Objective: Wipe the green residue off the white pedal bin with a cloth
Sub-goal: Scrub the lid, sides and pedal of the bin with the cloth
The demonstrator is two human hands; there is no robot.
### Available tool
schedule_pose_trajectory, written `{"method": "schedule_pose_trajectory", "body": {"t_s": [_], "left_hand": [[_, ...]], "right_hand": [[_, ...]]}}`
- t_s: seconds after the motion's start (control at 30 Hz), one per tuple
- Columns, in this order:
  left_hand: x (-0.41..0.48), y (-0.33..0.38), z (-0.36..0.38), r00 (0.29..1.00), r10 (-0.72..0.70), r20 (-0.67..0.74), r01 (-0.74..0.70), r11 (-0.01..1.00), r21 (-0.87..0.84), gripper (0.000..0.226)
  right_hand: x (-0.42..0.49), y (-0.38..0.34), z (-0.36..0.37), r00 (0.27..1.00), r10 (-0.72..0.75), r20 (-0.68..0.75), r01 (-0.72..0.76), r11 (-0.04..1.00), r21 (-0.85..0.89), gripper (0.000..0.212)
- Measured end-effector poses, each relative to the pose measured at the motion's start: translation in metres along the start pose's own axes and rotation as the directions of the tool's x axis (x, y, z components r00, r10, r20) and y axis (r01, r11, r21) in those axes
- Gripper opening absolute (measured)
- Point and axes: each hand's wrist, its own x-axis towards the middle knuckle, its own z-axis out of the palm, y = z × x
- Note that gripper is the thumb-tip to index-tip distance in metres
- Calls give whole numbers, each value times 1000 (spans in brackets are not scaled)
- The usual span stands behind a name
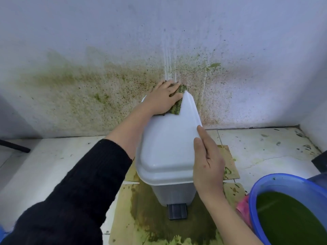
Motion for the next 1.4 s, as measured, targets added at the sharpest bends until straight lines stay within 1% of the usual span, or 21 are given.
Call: {"method": "schedule_pose_trajectory", "body": {"t_s": [0.07,0.17,0.27,0.33,0.43,0.57,0.67,0.73,0.8,0.83,0.87,0.93,0.97,1.0,1.07,1.13,1.17,1.23,1.3,1.33,1.4], "left_hand": [[14,-15,-5,995,-96,-33,91,986,-140,59],[25,-29,-8,984,-179,-19,152,879,-451,57],[29,-36,-8,972,-234,-9,180,771,-610,56],[29,-41,-12,951,-310,-10,213,679,-702,55],[25,-46,-13,924,-380,39,249,523,-815,55],[3,-55,-8,860,-510,-2,265,451,-852,44],[-40,-62,-4,777,-627,-56,251,390,-886,62],[-78,-60,4,718,-688,-111,249,403,-881,63],[-122,-46,15,681,-711,-174,234,437,-869,61],[-142,-34,20,673,-711,-205,238,470,-850,60],[-158,-19,23,671,-703,-236,285,538,-794,59],[-168,5,30,709,-644,-286,461,731,-504,58],[-164,16,32,756,-587,-290,502,804,-319,58],[-157,28,31,822,-501,-270,477,865,-152,59],[-140,51,31,953,-243,-180,259,963,73,61],[-127,68,33,997,-34,-65,43,990,137,61],[-121,68,31,1000,3,-19,0,992,124,60],[-111,52,21,999,-32,35,30,998,63,57],[-100,16,9,993,-112,29,111,993,47,55],[-96,-2,1,988,-151,12,151,988,32,54],[-89,-38,-16,969,-236,-73,233,971,-46,50]], "right_hand": [[0,-3,-2,1000,16,7,-16,1000,11,29],[-16,-4,-7,993,114,-23,-113,993,41,30],[-45,-10,2,944,321,-80,-291,921,259,66],[-50,-12,15,927,372,-57,-324,866,381,81],[-41,-9,26,925,356,-130,-266,854,448,71],[-17,-7,10,907,372,-198,-252,856,452,44],[23,2,-16,895,412,-170,-313,852,419,32],[53,13,-35,899,437,-33,-385,823,419,46],[77,16,-47,877,459,146,-476,782,402,68],[87,15,-50,864,454,218,-504,769,395,73],[95,14,-51,853,446,272,-521,764,381,73],[103,12,-51,845,424,324,-523,782,339,70],[103,12,-50,851,411,327,-510,798,322,67],[101,13,-50,860,399,319,-493,813,310,62],[94,12,-52,881,384,277,-459,838,296,53],[88,11,-55,895,400,199,-442,857,264,62],[86,7,-55,905,393,160,-422,874,241,66],[80,-4,-52,928,370,43,-372,914,162,55],[68,-12,-45,940,329,-94,-324,944,63,37],[59,-16,-41,943,311,-120,-312,950,9,38],[41,-16,-30,964,254,-81,-262,959,-109,63]]}}
